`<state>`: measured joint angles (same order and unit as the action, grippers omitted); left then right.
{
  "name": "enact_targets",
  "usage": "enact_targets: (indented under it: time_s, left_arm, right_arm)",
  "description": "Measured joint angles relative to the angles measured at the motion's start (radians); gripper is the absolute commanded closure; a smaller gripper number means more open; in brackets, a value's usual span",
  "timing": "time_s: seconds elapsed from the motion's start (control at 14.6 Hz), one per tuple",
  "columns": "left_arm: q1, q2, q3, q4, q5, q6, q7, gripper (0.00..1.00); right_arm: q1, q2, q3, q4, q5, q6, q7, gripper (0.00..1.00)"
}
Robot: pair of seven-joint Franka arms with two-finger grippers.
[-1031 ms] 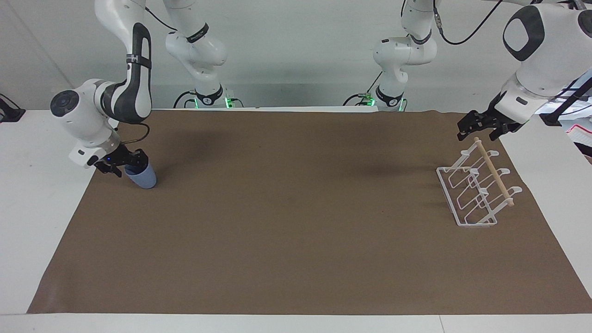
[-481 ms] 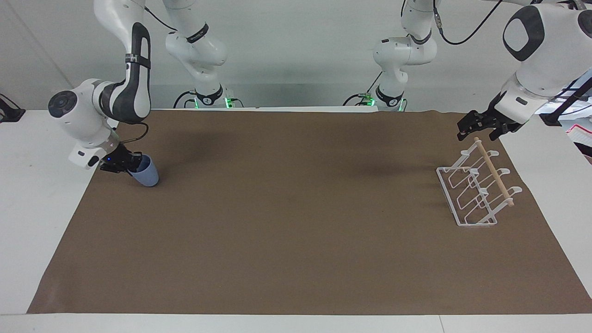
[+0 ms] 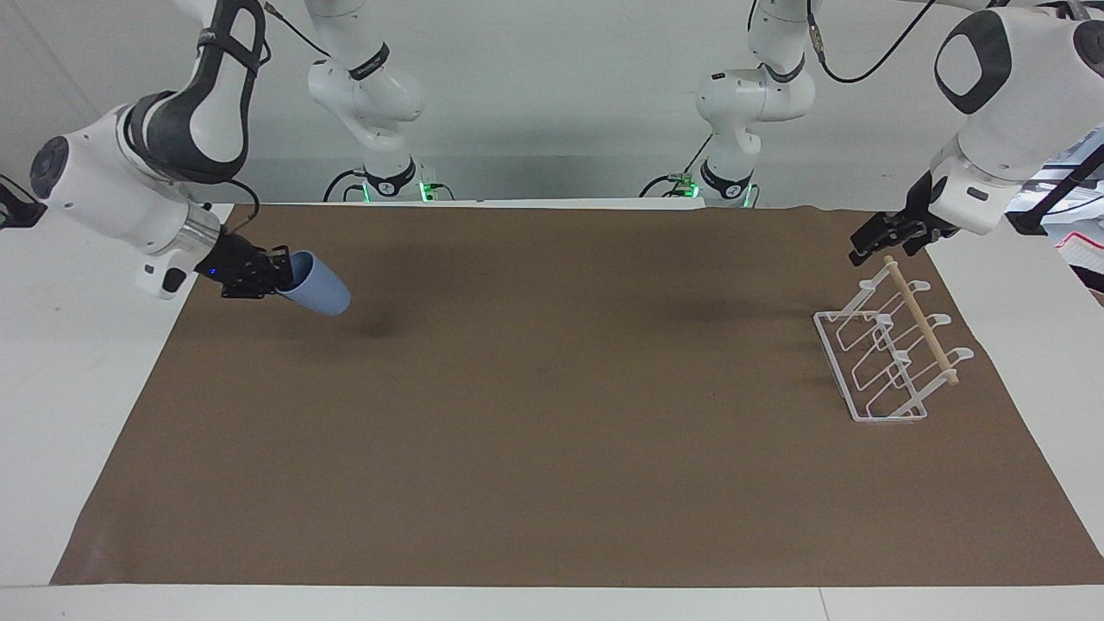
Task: Hang cup on cup holder
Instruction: 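Grasp the blue cup rim with the right gripper and lift it, then carry the cup toward the left gripper while the left gripper approaches it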
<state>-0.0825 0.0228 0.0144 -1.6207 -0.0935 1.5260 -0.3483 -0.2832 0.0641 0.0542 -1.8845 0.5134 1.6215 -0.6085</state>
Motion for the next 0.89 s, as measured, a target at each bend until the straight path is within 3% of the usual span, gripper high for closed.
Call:
enact_targets:
  time_s: [0.34,0.69,0.89]
  left_arm:
    - [-0.123,-0.007,-0.011,-0.003,-0.196,0.042,-0.617,0.00]
    - [-0.264,-0.011,-0.016,-0.002,-0.393,0.089,-1.124,0.00]
    - [-0.297,-0.012,-0.017,0.012,-0.537,0.094,-1.312,0.00]
  right_arm:
    - [0.148,0.003,0.011,-0.009,0.414,-0.009,0.119,1.00]
    - [0.403,-0.005,0.018,-0.085,0.711,0.238,0.345,1.00]
    - [0.495,-0.009,0.018,-0.109,0.801,0.322,0.422,1.00]
